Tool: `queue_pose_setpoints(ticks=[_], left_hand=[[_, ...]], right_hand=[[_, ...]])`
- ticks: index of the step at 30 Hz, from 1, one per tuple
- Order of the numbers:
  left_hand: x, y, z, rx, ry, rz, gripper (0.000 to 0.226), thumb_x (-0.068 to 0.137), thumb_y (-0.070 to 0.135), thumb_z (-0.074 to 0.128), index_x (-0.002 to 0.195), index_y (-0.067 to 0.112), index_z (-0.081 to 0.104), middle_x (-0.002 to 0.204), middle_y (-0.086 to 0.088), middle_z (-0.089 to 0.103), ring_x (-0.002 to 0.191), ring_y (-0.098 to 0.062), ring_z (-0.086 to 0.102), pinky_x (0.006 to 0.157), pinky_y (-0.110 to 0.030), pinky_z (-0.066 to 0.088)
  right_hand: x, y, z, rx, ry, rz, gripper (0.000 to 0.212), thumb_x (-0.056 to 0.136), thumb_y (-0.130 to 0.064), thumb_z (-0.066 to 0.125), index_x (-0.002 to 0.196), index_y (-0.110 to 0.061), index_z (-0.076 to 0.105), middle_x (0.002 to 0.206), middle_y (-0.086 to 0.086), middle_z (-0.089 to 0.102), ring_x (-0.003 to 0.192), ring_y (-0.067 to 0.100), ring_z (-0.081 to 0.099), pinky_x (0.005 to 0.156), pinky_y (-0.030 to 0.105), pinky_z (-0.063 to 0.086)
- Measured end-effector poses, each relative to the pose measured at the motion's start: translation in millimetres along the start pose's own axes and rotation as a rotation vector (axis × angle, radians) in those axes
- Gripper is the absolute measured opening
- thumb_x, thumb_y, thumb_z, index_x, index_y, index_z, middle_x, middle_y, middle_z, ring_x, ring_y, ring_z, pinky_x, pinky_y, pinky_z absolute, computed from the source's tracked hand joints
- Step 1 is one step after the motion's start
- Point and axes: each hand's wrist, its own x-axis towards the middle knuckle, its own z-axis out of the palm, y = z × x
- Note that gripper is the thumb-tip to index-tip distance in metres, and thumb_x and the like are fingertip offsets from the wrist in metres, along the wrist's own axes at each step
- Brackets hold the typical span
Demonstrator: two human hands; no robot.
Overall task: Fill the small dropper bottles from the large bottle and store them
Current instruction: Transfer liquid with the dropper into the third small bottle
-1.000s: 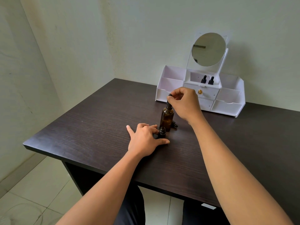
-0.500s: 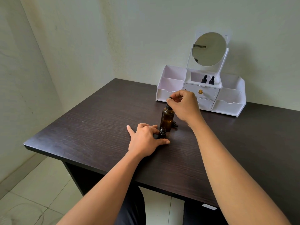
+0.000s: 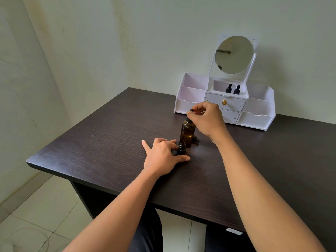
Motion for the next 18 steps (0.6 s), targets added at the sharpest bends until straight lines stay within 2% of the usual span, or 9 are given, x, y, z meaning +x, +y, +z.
queue_pose_setpoints(ticks=[6, 13, 16, 18], left_hand=[[-0.4, 0.8, -1.2, 0.005, -0.006, 0.004, 0.064, 0.076, 0.073, 0.063, 0.124, 0.031, 0.068, 0.146, 0.016, 0.050, 0.143, -0.011, 0.024, 0.111, -0.071, -0.012], [-0.7, 1.2, -1.2, 0.007, -0.003, 0.003, 0.065, 0.075, 0.074, 0.063, 0.124, 0.031, 0.068, 0.146, 0.017, 0.050, 0.144, -0.011, 0.024, 0.112, -0.071, -0.012], [-0.2, 1.2, -1.0, -0.001, -0.005, -0.003, 0.065, 0.075, 0.074, 0.064, 0.124, 0.032, 0.068, 0.146, 0.017, 0.050, 0.144, -0.011, 0.023, 0.112, -0.071, -0.012], [-0.4, 0.6, -1.1, -0.004, -0.004, -0.007, 0.066, 0.074, 0.074, 0.064, 0.124, 0.031, 0.068, 0.146, 0.018, 0.050, 0.144, -0.010, 0.023, 0.112, -0.071, -0.012]], right_hand=[[-1.1, -3.4, 0.8, -0.021, -0.010, -0.006, 0.011, 0.086, -0.018, 0.071, 0.095, -0.012, 0.072, 0.083, -0.007, 0.065, 0.077, 0.008, 0.060, 0.064, 0.019, 0.046], [-0.4, -3.4, 1.7, -0.032, -0.026, -0.007, 0.013, 0.088, -0.019, 0.071, 0.099, -0.012, 0.071, 0.085, -0.007, 0.064, 0.078, 0.008, 0.061, 0.065, 0.020, 0.047], [1.4, -5.4, 0.0, -0.014, 0.017, -0.016, 0.015, 0.089, -0.020, 0.069, 0.102, -0.012, 0.071, 0.091, -0.002, 0.068, 0.085, 0.015, 0.064, 0.071, 0.026, 0.052], [2.6, -9.5, -2.5, 0.010, 0.060, -0.042, 0.016, 0.090, -0.021, 0.068, 0.101, -0.012, 0.071, 0.094, 0.001, 0.070, 0.084, 0.014, 0.065, 0.070, 0.025, 0.051]])
